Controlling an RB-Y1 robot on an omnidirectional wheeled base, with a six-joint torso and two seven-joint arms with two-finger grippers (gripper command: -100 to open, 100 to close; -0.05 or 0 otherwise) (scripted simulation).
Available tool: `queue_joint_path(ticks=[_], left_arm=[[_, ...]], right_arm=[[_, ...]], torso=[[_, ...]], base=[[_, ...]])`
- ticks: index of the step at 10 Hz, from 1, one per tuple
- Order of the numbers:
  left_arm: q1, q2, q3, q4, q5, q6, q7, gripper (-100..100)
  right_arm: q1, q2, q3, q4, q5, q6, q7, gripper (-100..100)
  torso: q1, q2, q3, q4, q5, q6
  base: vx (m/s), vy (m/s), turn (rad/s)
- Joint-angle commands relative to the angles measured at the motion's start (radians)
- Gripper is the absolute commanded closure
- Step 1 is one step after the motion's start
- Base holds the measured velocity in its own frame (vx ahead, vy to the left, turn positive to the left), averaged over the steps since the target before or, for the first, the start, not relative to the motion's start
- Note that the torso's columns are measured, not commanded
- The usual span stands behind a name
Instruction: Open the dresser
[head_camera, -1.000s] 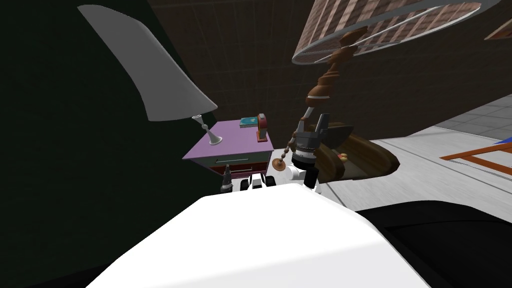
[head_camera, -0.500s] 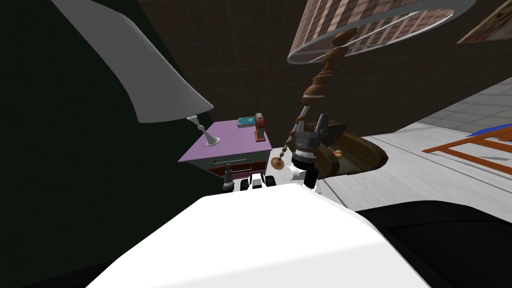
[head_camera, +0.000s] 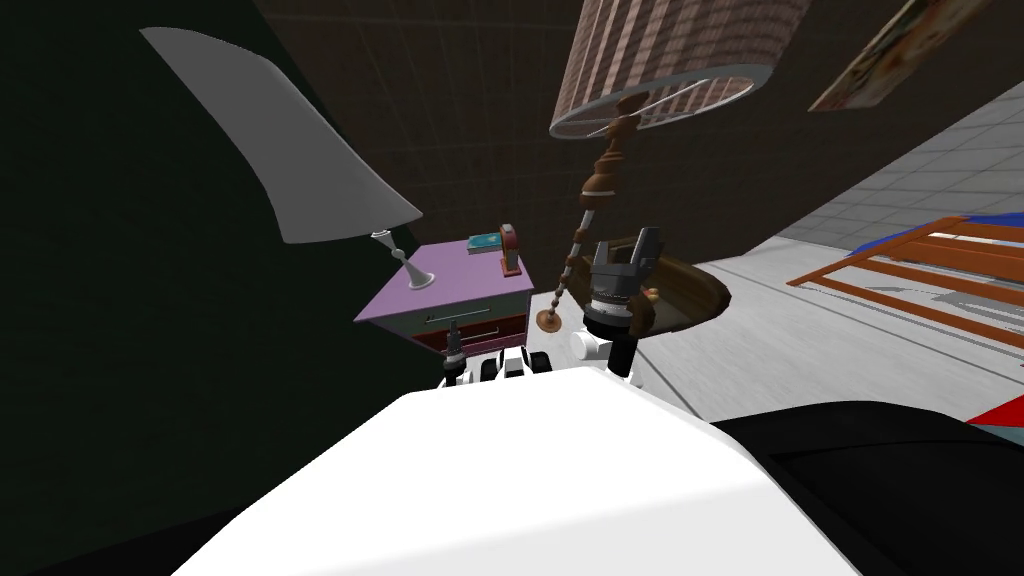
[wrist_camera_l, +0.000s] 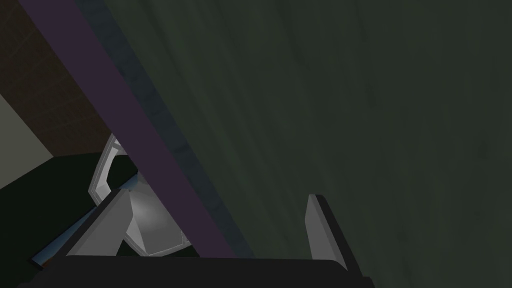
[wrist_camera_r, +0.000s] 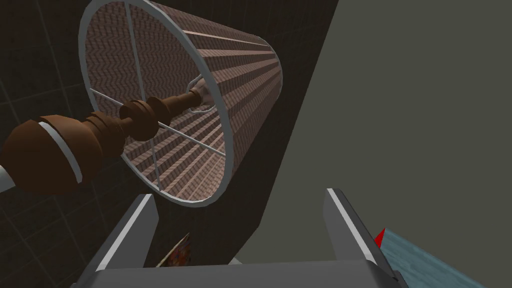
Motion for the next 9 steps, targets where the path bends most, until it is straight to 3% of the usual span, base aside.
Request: queue_joint_path(ticks=[1,3,4,5,9], left_arm=[[-0.069,0.004,0.035,0.042,0.022,0.025,-0.017,-100],[-0.122,0.007,0.066,0.068,0.041,0.051,-0.031,-100],[-0.104,0.005,0.057,0.061,0.036,0.043,-0.028,-100],[-0.069,0.004,0.035,0.042,0.022,0.025,-0.017,100],[0.037,-0.001,-0.026,-0.009,-0.016,-0.029,0.011,100]], right_arm=[[0.000,0.000,0.000,0.000,0.000,0.000,0.000,0],[0.000,0.000,0.000,0.000,0.000,0.000,0.000,0],[0.000,0.000,0.000,0.000,0.000,0.000,0.000,0],[0.000,0.000,0.000,0.000,0.000,0.000,0.000,0],[0.001,0.000,0.000,0.000,0.000,0.000,0.000,0]], torso=[[-0.001,-0.001,-0.001,0.000,0.000,0.001],[-0.001,0.003,0.002,0.001,0.000,0.001],[-0.002,0.002,0.001,0.002,-0.001,0.003],[-0.001,-0.002,-0.001,0.000,-0.001,0.001],[-0.002,0.002,0.001,0.000,0.000,0.001]], base=[[-0.094,0.007,-0.175],[-0.115,-0.001,-0.211],[-0.058,0.001,-0.043],[0.057,0.000,0.295],[0.146,-0.013,0.198]])
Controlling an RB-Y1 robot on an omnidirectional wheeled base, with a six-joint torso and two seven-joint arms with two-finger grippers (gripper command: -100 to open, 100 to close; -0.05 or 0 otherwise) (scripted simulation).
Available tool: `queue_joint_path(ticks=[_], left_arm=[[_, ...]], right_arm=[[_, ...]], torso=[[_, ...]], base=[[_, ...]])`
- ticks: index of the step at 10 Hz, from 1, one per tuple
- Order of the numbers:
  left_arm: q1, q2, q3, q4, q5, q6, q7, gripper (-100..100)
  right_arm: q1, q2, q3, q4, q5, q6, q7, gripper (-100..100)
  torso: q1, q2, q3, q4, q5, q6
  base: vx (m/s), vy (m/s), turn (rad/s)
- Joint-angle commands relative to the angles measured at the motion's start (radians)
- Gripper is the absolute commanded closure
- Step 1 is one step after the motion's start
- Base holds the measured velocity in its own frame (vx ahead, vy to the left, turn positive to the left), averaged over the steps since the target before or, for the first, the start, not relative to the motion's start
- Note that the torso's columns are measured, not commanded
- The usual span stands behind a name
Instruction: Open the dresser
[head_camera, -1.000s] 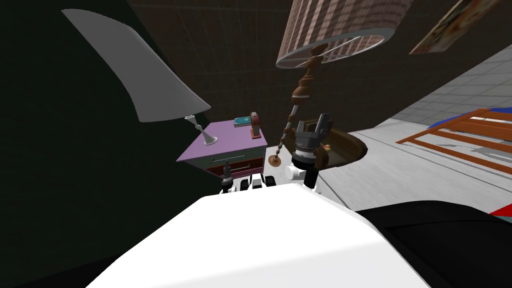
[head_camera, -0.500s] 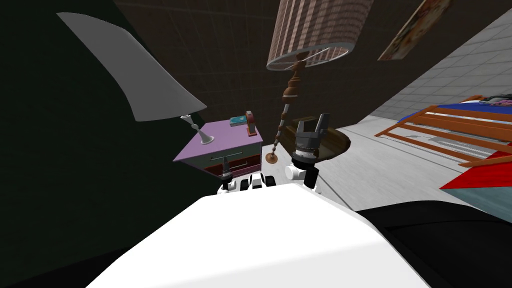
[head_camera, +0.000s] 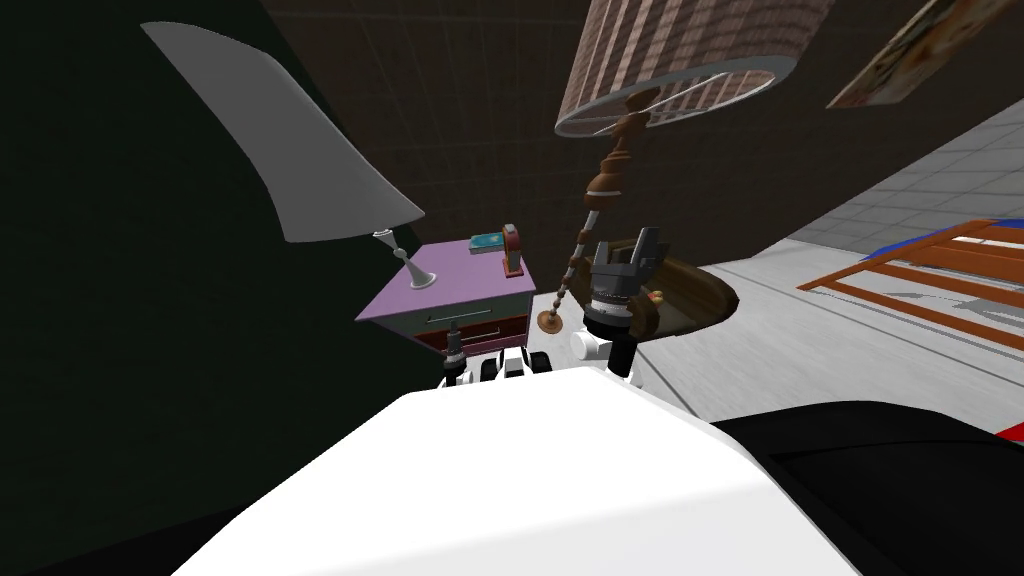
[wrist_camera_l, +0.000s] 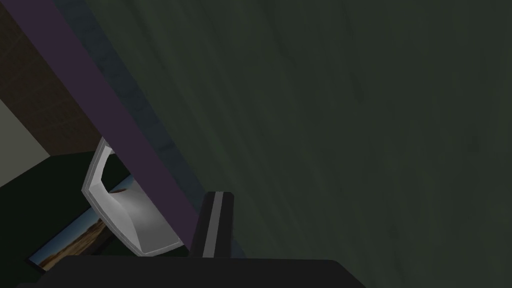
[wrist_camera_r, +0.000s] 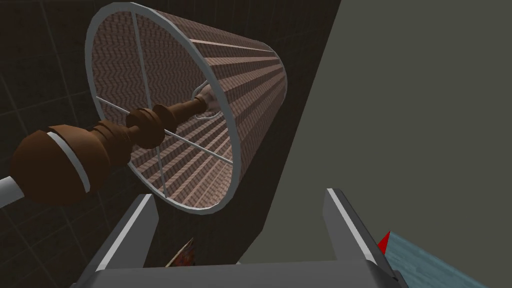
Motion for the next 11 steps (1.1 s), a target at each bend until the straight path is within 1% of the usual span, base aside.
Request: queue_joint_path(ticks=[1,4,5,6,7,8,9,10,11], left_arm=[[0.073,-0.005,-0.041,-0.040,-0.026,-0.035,0.019,100],[0.152,-0.009,-0.087,-0.078,-0.054,-0.075,0.040,100],[0.151,-0.008,-0.079,-0.096,-0.049,-0.053,0.038,100],[0.151,0.034,-0.080,-0.099,-0.050,-0.054,0.041,-100],[0.150,0.050,-0.080,-0.101,-0.050,-0.051,0.042,-100],[0.146,0.073,-0.079,-0.105,-0.049,-0.045,0.044,-100],[0.142,0.087,-0.078,-0.110,-0.048,-0.037,0.046,-100],[0.130,0.090,-0.077,-0.125,-0.045,-0.013,0.054,-100],[0.130,0.090,-0.077,-0.125,-0.045,-0.013,0.054,-100]], right_arm=[[0.000,0.000,0.000,0.000,0.000,0.000,0.000,0],[0.000,0.000,0.000,0.000,0.000,0.000,0.000,0],[0.000,0.000,0.000,0.000,0.000,0.000,0.000,0],[0.000,0.000,0.000,0.000,0.000,0.000,0.000,0],[0.000,0.000,0.000,0.000,0.000,0.000,0.000,0],[-0.001,0.000,0.000,0.000,0.000,0.000,0.000,0],[-0.001,0.000,0.000,0.000,0.000,0.000,0.000,0],[-0.001,0.000,0.000,0.000,0.000,0.000,0.000,0],[-0.001,0.000,0.000,0.000,0.000,0.000,0.000,0]], torso=[[0.000,0.003,0.002,0.001,0.000,0.000],[0.003,0.000,0.000,0.000,0.001,0.000],[0.001,-0.001,0.000,0.000,0.000,0.000],[0.000,0.002,0.001,0.001,0.000,0.000],[0.002,0.004,0.002,0.001,0.000,0.000],[0.002,0.003,0.002,0.001,0.000,0.000],[0.002,0.002,0.001,0.001,0.000,0.000],[0.001,0.001,0.001,0.000,0.000,0.000],[0.002,0.001,0.000,0.000,0.001,0.000]], base=[[0.111,-0.017,0.189],[0.107,-0.003,0.191],[0.049,-0.014,0.038],[0.005,0.001,-0.004],[-0.005,0.007,0.013],[-0.021,0.012,0.008],[-0.035,0.017,0.008],[-0.048,0.040,0.023],[-0.041,0.038,0.006]])
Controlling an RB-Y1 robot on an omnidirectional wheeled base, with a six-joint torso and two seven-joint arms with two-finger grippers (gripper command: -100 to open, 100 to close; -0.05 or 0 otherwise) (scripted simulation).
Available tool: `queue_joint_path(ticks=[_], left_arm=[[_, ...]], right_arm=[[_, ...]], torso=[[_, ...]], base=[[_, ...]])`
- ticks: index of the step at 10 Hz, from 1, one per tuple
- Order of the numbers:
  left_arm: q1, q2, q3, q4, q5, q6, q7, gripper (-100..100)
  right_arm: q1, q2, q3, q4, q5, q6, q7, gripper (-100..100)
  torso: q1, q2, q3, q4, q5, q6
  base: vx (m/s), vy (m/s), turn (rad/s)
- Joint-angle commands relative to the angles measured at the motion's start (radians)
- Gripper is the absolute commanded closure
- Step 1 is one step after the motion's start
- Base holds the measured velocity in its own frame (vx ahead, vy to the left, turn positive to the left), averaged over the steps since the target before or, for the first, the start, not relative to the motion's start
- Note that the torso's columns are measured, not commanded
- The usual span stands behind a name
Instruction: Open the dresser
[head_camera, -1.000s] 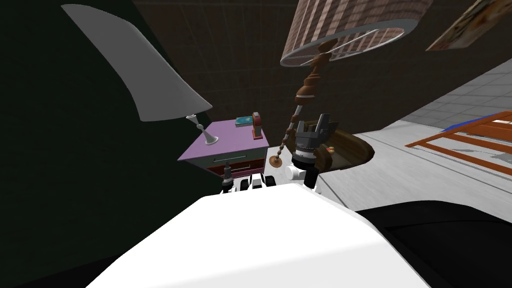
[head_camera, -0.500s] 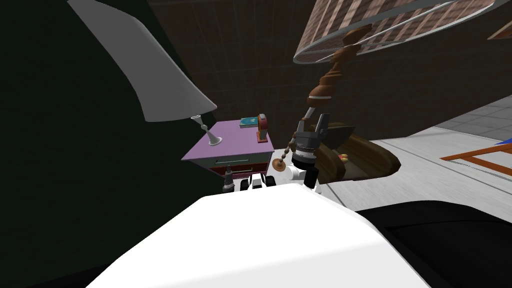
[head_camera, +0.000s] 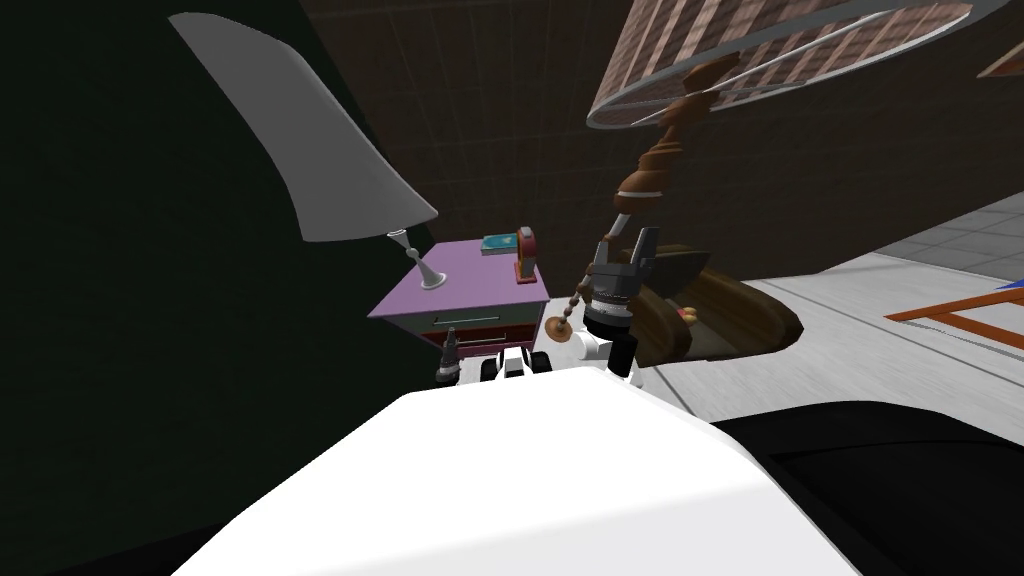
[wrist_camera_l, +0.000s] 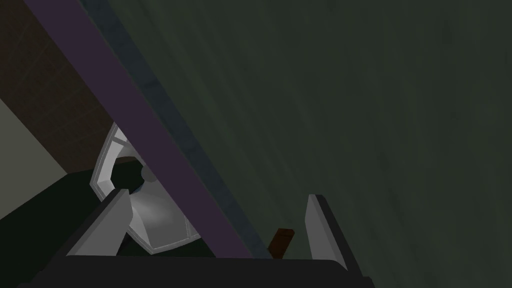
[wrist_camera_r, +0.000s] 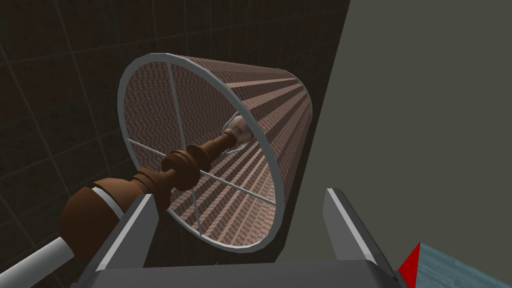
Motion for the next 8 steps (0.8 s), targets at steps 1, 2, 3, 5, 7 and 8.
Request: queue_joint_path(ticks=[1,2,3,5,7,8], left_arm=[[-0.001,-0.006,0.001,-0.044,0.003,0.047,0.014,-100],[-0.009,-0.006,0.002,-0.052,0.004,0.063,0.019,-100],[-0.017,-0.001,0.003,-0.062,0.007,0.081,0.025,-100],[-0.032,0.001,0.005,-0.076,0.010,0.113,0.034,-100],[-0.045,-0.038,0.007,-0.088,0.013,0.144,0.044,-100],[-0.047,-0.059,0.008,-0.090,0.014,0.150,0.045,-100]], right_arm=[[0.000,0.000,0.000,0.000,0.000,0.000,0.000,0],[0.000,0.000,0.000,0.000,0.000,0.000,0.000,0],[0.000,0.000,0.000,0.000,0.000,0.000,0.000,0],[0.000,0.000,0.000,0.000,0.000,0.000,0.000,0],[0.000,0.000,0.000,0.000,0.000,0.000,0.000,0],[0.000,0.000,0.000,0.000,0.000,0.000,0.000,0]], torso=[[-0.001,-0.001,0.000,0.000,0.000,0.000],[-0.002,-0.001,-0.001,0.000,0.000,0.000],[-0.001,-0.001,-0.001,0.000,0.000,0.000],[-0.002,0.000,0.000,0.000,0.000,0.000],[-0.001,0.000,0.000,0.000,0.000,0.000],[-0.002,0.000,0.000,0.000,0.000,0.000]], base=[[-0.039,0.033,0.017],[-0.040,0.040,0.017],[-0.047,0.046,0.016],[-0.046,0.037,0.016],[-0.057,0.042,0.016],[-0.027,0.026,0.006]])
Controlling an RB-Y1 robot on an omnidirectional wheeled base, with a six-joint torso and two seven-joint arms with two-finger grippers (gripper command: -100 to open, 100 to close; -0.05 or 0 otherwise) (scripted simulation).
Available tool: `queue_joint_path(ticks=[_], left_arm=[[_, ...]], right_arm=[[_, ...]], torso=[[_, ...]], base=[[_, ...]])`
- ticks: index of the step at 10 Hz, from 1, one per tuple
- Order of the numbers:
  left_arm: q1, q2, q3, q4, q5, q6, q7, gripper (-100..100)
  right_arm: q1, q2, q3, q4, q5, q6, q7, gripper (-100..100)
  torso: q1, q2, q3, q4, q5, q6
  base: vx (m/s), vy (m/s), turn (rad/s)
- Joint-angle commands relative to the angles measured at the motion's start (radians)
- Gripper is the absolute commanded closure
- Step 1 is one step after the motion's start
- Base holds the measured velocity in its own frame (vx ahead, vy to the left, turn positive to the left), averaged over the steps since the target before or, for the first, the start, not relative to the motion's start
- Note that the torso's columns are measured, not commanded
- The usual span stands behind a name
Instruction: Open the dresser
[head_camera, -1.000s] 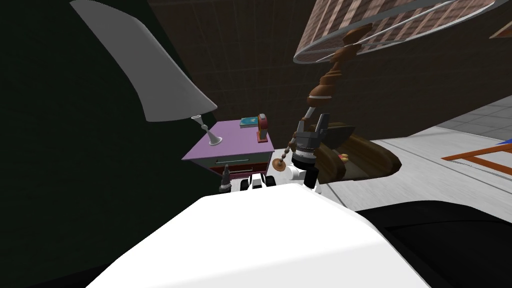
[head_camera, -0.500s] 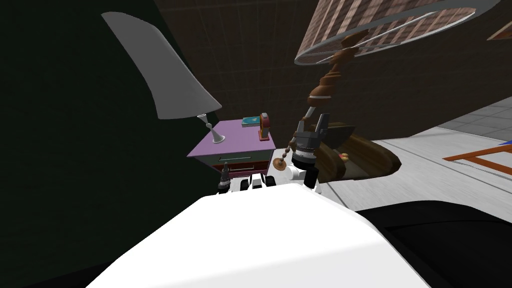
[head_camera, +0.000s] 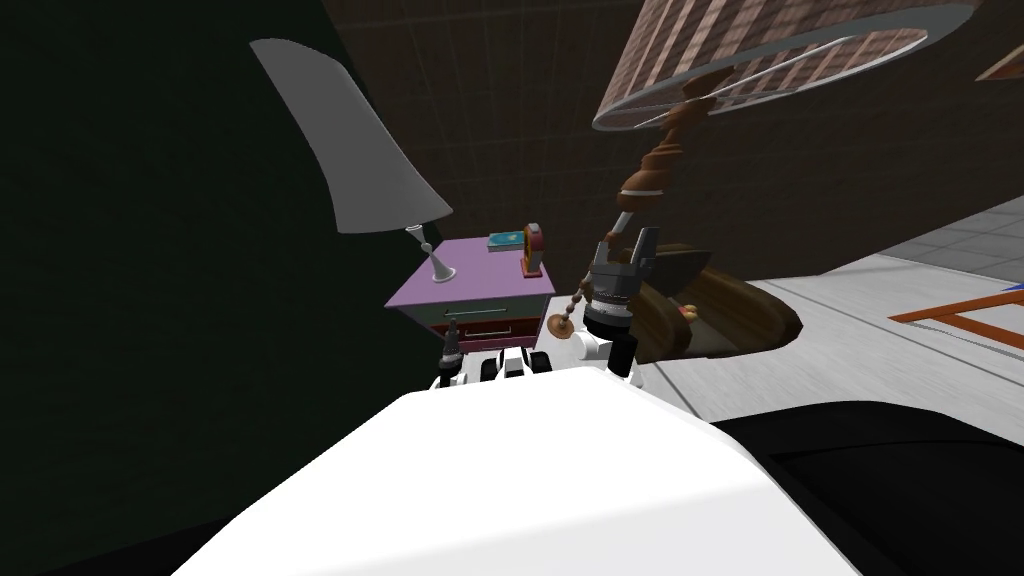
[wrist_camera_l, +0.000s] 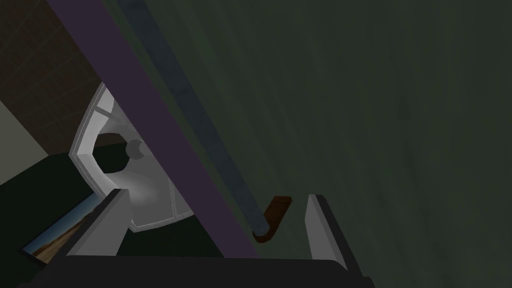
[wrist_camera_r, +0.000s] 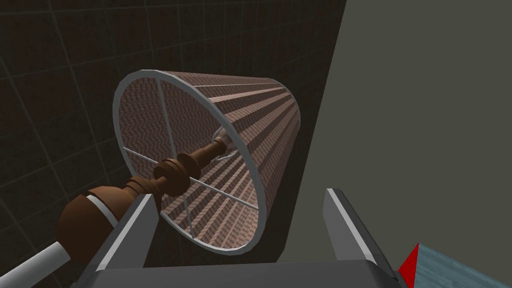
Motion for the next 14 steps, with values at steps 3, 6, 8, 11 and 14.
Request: queue_joint_path(ticks=[3,6,8,11,14], left_arm=[[-0.064,-0.059,0.027,0.023,0.016,0.041,-0.057,-100],[-0.122,-0.095,0.054,0.046,0.032,0.074,-0.117,-100],[-0.161,-0.118,0.071,0.062,0.043,0.096,-0.156,-100],[-0.191,-0.131,0.085,0.079,0.051,0.106,-0.179,-100],[-0.122,-0.095,0.054,0.046,0.032,0.074,-0.117,100]], right_arm=[[0.000,0.000,0.000,0.000,0.000,0.000,0.000,0],[0.000,0.000,0.000,0.000,0.000,0.000,0.000,0],[0.000,0.000,0.000,0.000,0.000,0.000,0.000,0],[0.000,0.000,0.000,0.000,0.000,0.000,0.000,0],[0.001,0.000,0.000,0.000,0.000,0.000,0.000,0]], torso=[[0.002,0.001,0.000,0.000,0.000,0.001],[0.000,0.002,0.001,0.000,0.000,0.000],[-0.001,-0.001,-0.001,0.000,0.000,0.000],[0.001,-0.001,-0.001,0.000,0.000,0.000],[-0.008,-0.002,-0.002,0.004,-0.005,0.001]], base=[[-0.052,0.069,-0.167],[-0.114,0.102,-0.166],[-0.088,0.078,-0.161],[-0.060,0.059,-0.131],[0.094,-0.074,0.230]])
